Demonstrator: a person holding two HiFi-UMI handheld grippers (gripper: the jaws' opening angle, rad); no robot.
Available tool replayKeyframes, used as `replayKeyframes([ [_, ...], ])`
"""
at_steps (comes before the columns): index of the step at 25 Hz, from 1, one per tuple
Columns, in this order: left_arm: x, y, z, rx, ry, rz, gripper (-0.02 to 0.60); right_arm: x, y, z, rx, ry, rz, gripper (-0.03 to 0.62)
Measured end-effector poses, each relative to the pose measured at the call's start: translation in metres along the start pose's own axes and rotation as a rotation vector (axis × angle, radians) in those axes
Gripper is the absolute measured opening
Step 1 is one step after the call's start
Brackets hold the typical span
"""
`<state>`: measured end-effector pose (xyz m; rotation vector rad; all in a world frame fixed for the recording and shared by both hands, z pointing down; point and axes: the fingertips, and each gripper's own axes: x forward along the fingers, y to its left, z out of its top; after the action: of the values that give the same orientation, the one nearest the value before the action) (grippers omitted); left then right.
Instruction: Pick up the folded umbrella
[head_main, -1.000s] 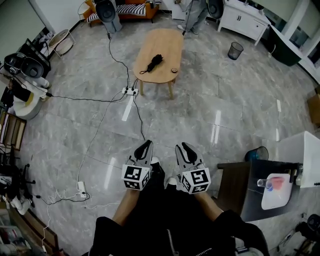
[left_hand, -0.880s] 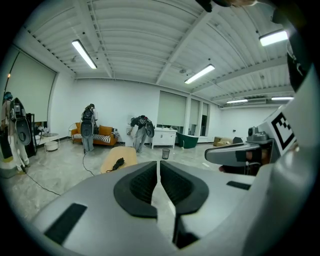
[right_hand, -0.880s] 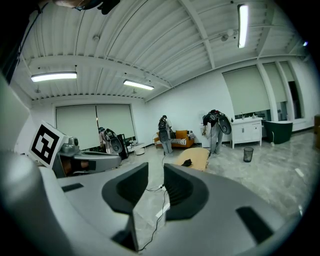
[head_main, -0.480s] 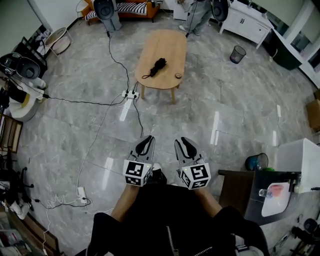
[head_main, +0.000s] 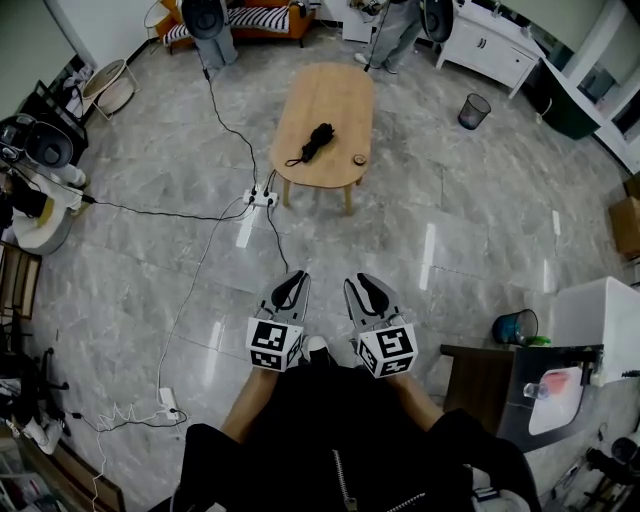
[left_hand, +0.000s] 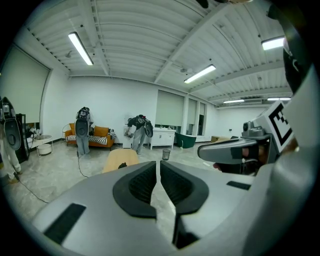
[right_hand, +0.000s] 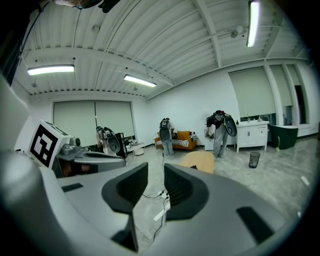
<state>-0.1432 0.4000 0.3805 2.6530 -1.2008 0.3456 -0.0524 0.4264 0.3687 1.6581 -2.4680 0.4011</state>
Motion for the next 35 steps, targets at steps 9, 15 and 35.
replayKeyframes([
  [9,0.014,0.024,0.001,0.011,0.000,-0.022,0.018,0.029,0.004,-0.002,0.017,0.003,-0.013,0.092],
  [15,0.019,0.029,-0.001,-0.010,0.005,-0.015,0.018,0.042,0.001,-0.001,0.016,0.011,-0.001,0.092],
  [35,0.105,0.053,0.015,-0.022,0.047,-0.011,0.018,0.096,-0.070,0.015,0.041,0.031,-0.001,0.095],
])
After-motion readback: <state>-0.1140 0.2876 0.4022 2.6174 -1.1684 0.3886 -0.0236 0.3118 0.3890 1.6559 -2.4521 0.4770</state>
